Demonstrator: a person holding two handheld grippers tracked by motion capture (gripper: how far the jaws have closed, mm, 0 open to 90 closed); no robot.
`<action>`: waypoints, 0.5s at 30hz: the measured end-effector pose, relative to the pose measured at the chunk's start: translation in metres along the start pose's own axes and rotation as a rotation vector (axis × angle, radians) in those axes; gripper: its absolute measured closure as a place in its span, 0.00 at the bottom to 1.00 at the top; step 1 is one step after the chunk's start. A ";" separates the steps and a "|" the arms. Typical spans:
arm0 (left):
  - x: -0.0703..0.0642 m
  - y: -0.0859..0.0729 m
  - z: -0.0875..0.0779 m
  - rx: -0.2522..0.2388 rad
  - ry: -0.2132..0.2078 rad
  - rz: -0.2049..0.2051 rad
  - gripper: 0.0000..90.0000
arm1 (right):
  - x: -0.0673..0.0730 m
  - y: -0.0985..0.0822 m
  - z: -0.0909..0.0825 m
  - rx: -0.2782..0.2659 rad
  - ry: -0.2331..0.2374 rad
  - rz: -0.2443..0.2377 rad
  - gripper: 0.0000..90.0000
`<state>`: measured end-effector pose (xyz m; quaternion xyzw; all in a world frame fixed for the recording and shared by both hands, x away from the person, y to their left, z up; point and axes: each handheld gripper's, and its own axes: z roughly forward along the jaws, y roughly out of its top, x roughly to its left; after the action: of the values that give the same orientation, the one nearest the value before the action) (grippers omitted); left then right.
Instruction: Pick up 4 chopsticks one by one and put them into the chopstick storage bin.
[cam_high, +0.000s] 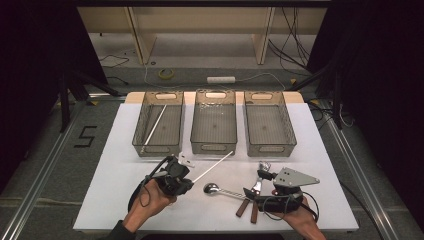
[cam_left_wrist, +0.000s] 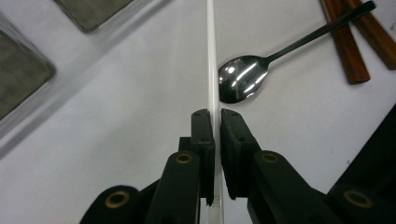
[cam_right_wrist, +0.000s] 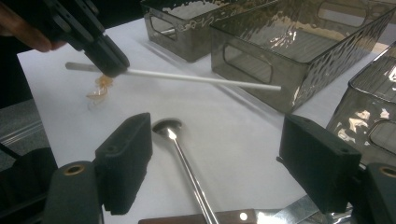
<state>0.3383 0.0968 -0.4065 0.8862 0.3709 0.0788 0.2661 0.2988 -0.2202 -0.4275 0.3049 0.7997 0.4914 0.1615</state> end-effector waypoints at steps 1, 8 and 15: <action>0.000 0.001 -0.003 -0.006 -0.002 0.002 0.93 | 0.000 0.000 0.000 0.000 0.000 0.000 0.29; 0.009 0.004 -0.020 -0.076 0.006 -0.014 0.93 | 0.000 0.000 0.000 -0.001 0.000 0.002 0.29; 0.026 0.009 -0.035 -0.124 0.017 -0.045 0.93 | 0.000 0.000 0.000 0.000 -0.001 0.004 0.29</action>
<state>0.3503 0.1243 -0.3735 0.8587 0.3874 0.1033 0.3191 0.2987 -0.2205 -0.4275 0.3066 0.7989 0.4917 0.1610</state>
